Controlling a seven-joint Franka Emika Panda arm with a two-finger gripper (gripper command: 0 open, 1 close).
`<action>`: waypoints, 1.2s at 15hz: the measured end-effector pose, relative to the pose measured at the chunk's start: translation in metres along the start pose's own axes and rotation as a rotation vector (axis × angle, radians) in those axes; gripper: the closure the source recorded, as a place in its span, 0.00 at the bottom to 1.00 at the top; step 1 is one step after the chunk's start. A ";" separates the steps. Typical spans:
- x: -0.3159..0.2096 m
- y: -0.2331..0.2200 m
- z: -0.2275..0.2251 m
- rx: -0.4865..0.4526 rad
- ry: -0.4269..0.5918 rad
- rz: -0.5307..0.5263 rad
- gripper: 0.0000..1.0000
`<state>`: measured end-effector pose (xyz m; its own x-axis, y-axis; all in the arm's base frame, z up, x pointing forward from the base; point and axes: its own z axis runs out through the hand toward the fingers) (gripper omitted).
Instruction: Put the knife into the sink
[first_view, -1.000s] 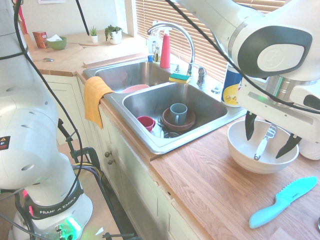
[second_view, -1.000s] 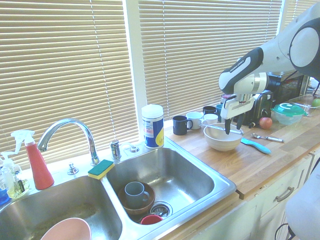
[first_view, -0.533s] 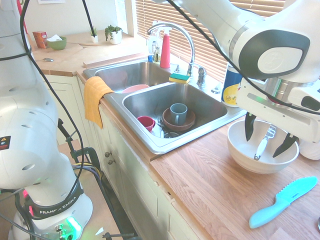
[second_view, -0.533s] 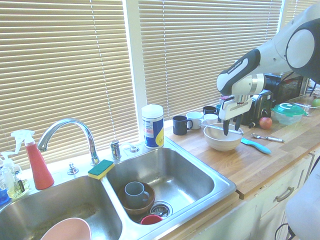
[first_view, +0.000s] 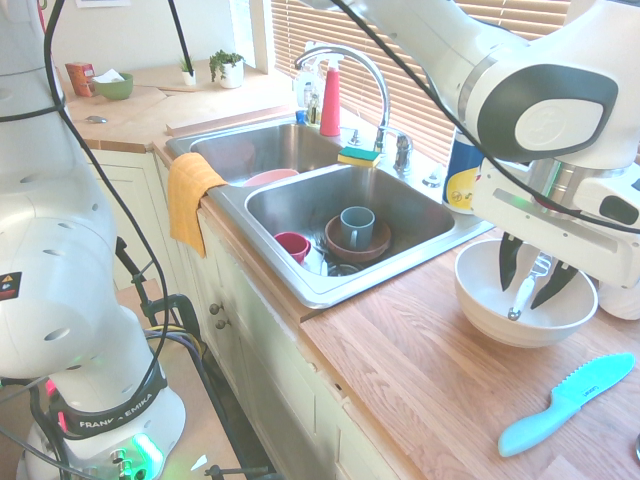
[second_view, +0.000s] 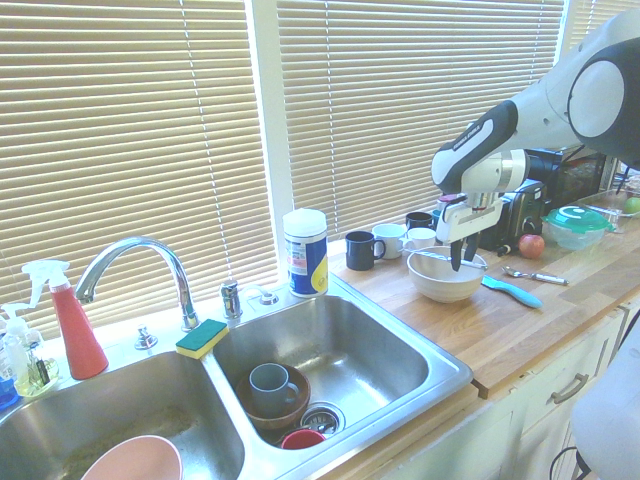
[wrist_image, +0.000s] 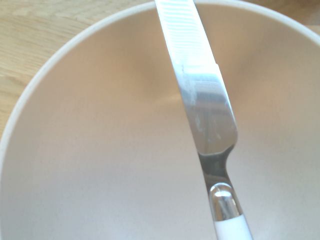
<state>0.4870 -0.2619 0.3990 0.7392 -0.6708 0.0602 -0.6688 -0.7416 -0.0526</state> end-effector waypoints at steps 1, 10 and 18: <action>0.000 0.000 0.000 0.000 -0.001 0.000 1.00; -0.001 0.004 -0.004 -0.003 0.007 0.025 1.00; -0.078 -0.110 -0.094 0.034 0.091 0.135 1.00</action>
<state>0.4953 -0.1273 0.4943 0.6315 -0.7627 0.1398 -0.7574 -0.6454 -0.0995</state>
